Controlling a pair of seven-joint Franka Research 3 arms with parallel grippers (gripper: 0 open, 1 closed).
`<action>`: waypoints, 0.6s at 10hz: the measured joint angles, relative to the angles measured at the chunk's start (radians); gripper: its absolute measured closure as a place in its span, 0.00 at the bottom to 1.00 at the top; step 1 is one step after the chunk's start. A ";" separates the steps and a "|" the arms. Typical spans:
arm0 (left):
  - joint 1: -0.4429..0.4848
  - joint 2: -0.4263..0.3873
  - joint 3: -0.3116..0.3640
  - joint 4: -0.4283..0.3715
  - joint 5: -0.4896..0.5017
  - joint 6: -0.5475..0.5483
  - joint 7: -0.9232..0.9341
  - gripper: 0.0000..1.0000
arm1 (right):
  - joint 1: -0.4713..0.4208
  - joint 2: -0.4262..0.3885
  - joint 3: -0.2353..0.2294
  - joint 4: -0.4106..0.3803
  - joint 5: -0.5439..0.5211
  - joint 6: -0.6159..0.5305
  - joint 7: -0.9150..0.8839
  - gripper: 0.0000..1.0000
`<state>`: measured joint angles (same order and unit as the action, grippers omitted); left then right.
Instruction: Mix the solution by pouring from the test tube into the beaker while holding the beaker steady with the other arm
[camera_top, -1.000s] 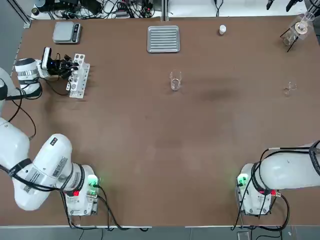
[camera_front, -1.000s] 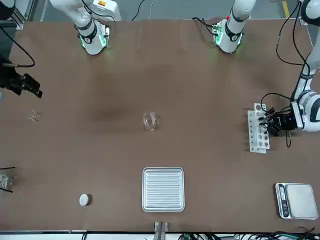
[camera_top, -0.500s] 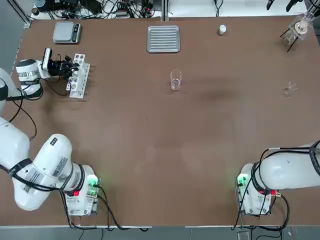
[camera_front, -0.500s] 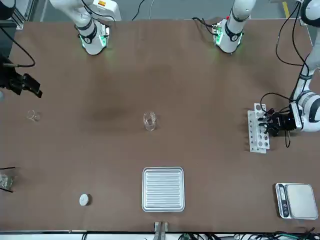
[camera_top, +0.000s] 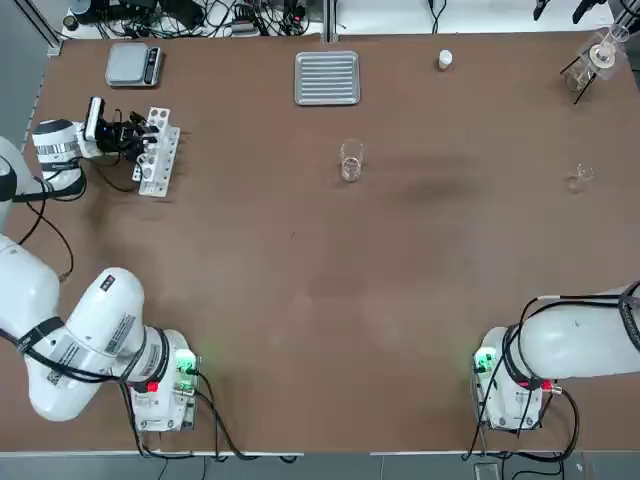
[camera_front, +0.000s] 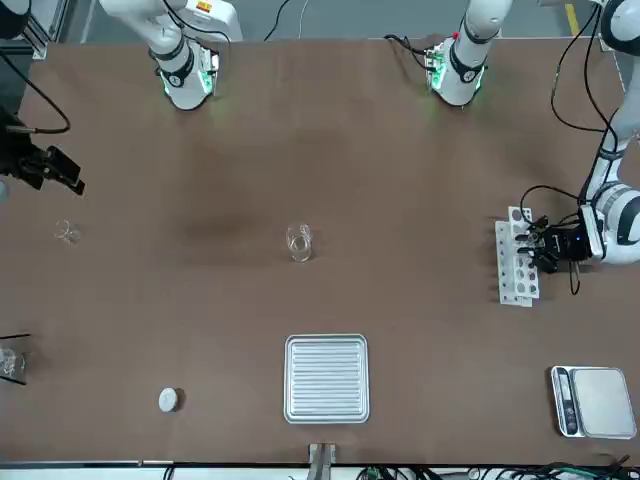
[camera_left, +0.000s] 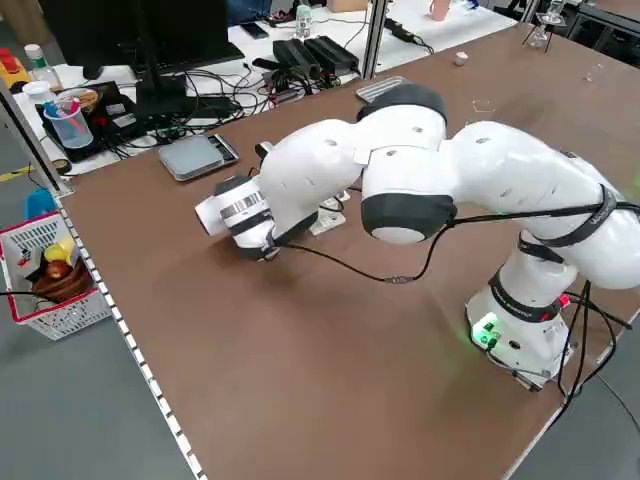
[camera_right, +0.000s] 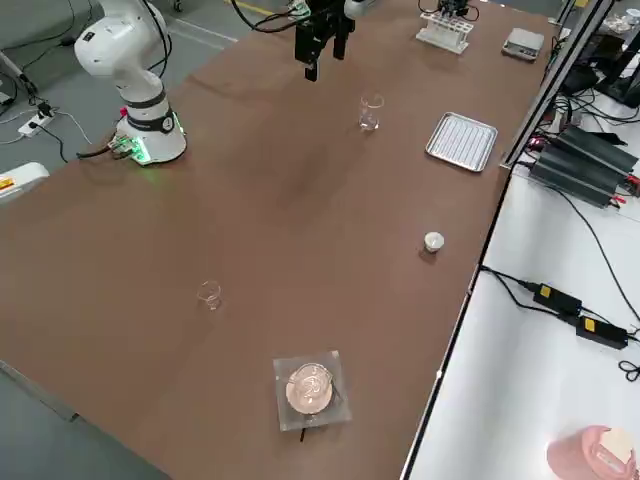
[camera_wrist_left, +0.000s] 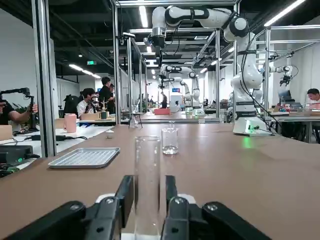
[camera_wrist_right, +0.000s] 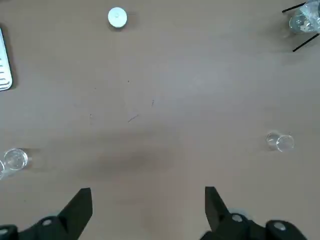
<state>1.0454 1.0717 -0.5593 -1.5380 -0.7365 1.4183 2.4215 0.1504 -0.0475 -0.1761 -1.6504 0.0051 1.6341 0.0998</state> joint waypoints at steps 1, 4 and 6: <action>0.000 -0.001 0.000 0.003 -0.009 0.000 0.000 0.58 | 0.000 -0.001 0.000 -0.001 0.000 0.000 0.000 0.00; 0.002 -0.049 -0.004 0.025 -0.015 -0.004 -0.001 0.12 | 0.000 -0.002 0.000 -0.005 0.000 0.000 0.000 0.00; 0.005 -0.132 0.004 0.032 -0.010 -0.006 -0.007 0.00 | 0.000 -0.004 0.000 -0.009 0.000 0.001 0.000 0.00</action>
<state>1.0504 0.9392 -0.5557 -1.5062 -0.7465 1.4124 2.4144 0.1504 -0.0512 -0.1762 -1.6593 0.0046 1.6347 0.0997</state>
